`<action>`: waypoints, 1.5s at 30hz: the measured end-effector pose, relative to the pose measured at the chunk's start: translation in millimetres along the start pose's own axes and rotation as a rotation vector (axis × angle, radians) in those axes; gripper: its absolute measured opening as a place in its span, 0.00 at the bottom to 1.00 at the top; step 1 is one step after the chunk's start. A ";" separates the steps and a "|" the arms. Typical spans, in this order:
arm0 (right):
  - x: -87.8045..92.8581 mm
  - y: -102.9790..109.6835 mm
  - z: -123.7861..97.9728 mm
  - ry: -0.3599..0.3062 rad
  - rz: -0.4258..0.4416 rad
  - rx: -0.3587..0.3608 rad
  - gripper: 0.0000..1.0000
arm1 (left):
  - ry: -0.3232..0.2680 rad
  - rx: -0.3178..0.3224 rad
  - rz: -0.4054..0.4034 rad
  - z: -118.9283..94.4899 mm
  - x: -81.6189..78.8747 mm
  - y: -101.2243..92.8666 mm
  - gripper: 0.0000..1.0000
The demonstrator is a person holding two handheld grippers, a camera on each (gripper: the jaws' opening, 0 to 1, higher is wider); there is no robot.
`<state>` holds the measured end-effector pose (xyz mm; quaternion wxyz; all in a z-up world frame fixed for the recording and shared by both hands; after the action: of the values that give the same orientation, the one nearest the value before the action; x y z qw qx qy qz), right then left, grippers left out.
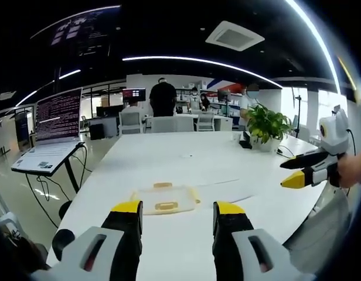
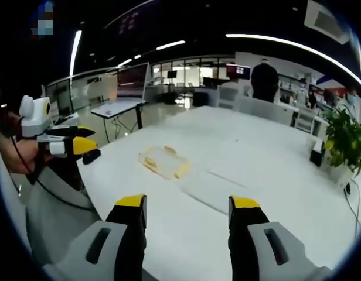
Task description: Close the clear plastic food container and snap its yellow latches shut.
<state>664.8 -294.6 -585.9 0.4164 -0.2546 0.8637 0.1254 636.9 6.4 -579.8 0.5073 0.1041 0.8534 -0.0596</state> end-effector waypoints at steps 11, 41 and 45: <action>-8.0 -1.5 8.7 0.003 -0.021 -0.010 0.53 | -0.001 0.003 0.009 3.8 -0.9 6.3 0.42; -50.0 -16.3 69.9 0.101 -0.242 -0.162 0.51 | 0.137 0.180 0.268 72.6 -19.0 58.7 0.42; -60.7 -15.2 83.4 0.117 -0.296 -0.186 0.51 | 0.165 0.236 0.337 88.1 -25.8 69.4 0.42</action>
<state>759.5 -251.2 -590.2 0.3540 -0.4230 0.8244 0.1270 740.6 52.4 -599.1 0.4230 0.3083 0.8496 -0.0645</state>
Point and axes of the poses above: the point that each gripper's makers call its tool centre point, and the gripper's own axes: z roughly forward along the fingers, y roughly to its left, x roughly out of its underside, the point moved 10 cm from there along -z, roughly backward along the fingers, and after that the axes turned 11 degrees about y, right-handed, at the moved point
